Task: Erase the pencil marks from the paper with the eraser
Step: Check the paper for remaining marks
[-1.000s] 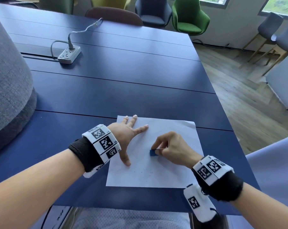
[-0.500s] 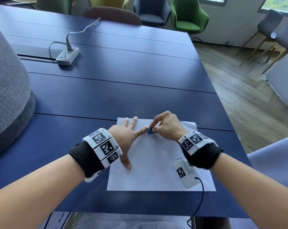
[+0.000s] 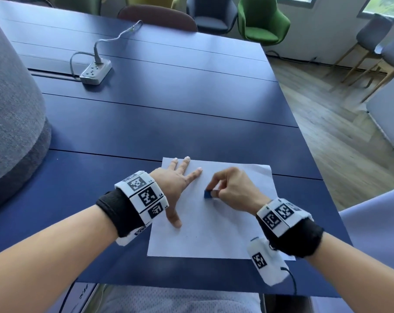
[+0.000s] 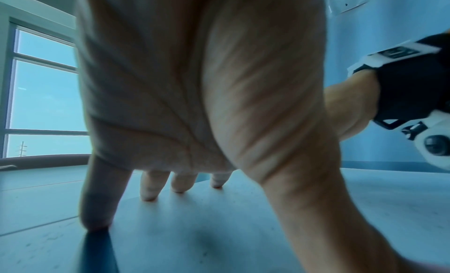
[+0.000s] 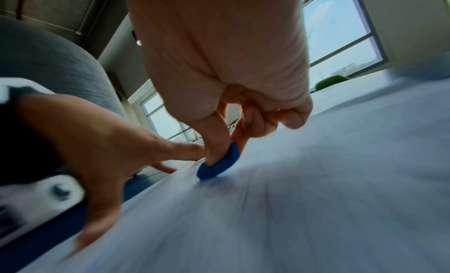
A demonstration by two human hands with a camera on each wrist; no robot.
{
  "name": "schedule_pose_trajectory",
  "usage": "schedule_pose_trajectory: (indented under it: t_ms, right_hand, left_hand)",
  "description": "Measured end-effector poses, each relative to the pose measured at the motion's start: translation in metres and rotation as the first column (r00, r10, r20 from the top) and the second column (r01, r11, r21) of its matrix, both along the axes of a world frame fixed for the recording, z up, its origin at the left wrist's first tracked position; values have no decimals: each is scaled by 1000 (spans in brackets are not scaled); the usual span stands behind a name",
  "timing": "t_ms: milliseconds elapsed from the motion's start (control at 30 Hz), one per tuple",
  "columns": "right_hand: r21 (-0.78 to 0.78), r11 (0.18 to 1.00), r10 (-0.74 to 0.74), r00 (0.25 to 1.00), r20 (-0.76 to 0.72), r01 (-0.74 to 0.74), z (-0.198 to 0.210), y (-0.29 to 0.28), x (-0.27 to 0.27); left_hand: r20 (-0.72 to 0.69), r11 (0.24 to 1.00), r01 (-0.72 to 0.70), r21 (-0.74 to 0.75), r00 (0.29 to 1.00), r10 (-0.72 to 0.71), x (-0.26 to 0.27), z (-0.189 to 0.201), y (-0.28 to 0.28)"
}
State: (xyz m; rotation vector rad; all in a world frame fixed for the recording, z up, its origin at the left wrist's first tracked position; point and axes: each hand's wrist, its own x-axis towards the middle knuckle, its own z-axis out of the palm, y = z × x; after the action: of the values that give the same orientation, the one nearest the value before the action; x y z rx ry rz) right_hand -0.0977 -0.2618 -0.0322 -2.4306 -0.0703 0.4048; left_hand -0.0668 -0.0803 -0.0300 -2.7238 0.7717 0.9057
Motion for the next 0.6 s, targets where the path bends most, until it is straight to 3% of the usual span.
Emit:
schedule_pose_trajectory:
  t_ms: [133, 267, 433, 600]
  right_hand:
    - [-23, 988, 145, 979, -143, -150, 4, -9, -28]
    - [29, 999, 15, 1000, 1, -15, -1, -11, -27]
    - [11, 989, 150, 982, -110, -150, 4, -27, -59]
    - [30, 996, -84, 974, 213, 79, -9, -57, -86]
  left_hand:
    - [18, 999, -5, 33, 1000, 4, -1, 1, -2]
    - [17, 999, 1, 42, 1000, -2, -2, 3, -4]
    - [6, 1000, -1, 6, 1000, 1, -2, 3, 0]
    - [-38, 1000, -3, -25, 999, 2, 0, 4, 4]
